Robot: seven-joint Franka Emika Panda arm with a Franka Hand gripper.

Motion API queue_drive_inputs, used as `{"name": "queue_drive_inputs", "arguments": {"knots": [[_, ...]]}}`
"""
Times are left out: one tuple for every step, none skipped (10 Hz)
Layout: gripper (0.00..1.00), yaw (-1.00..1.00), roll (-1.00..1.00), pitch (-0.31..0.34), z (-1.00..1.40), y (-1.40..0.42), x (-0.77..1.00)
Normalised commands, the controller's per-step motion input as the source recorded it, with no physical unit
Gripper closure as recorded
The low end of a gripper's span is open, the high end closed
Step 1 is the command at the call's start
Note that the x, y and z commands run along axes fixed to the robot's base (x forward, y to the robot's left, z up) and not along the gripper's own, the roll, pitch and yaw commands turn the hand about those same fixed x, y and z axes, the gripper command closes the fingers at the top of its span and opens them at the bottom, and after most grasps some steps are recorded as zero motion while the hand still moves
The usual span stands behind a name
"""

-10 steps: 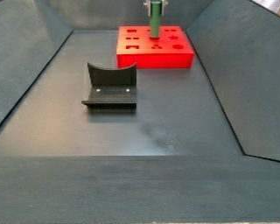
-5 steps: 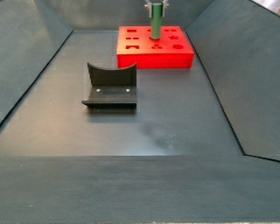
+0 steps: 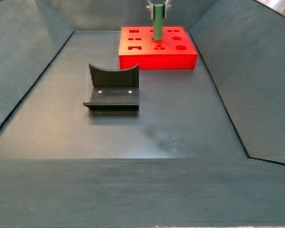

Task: Pick up the round object. Move up. Move to above the board. Insert the round object.
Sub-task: Insert the round object.

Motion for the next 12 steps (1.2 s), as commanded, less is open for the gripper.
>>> {"name": "queue_drive_inputs", "arguments": {"knots": [[1.0,-0.08,-0.13,-0.066,-0.86,0.04,0.08],[1.0,-0.07,-0.13,-0.043,-0.87,0.13,0.1],[1.0,-0.05,-0.09,-0.04,-0.91,0.13,0.03],[1.0,0.0,0.0,-0.107,-0.82,0.03,0.0],[1.0,0.09,0.21,-0.207,-0.74,-0.22,-0.27],[1.0,0.17,0.21,-0.211,-0.71,-0.32,-0.28],[1.0,0.18,0.16,-0.214,-0.75,-0.33,-0.31],[1.0,0.07,0.1,-0.184,-0.87,-0.32,-0.41],[1.0,0.0,0.0,-0.157,-0.95,-0.21,-0.28],[1.0,0.0,0.0,-0.2,-0.87,-0.12,-0.15],[1.0,0.0,-0.1,-0.189,-0.79,0.0,0.0],[1.0,-0.04,-0.16,-0.089,-0.8,0.13,0.29]]}}
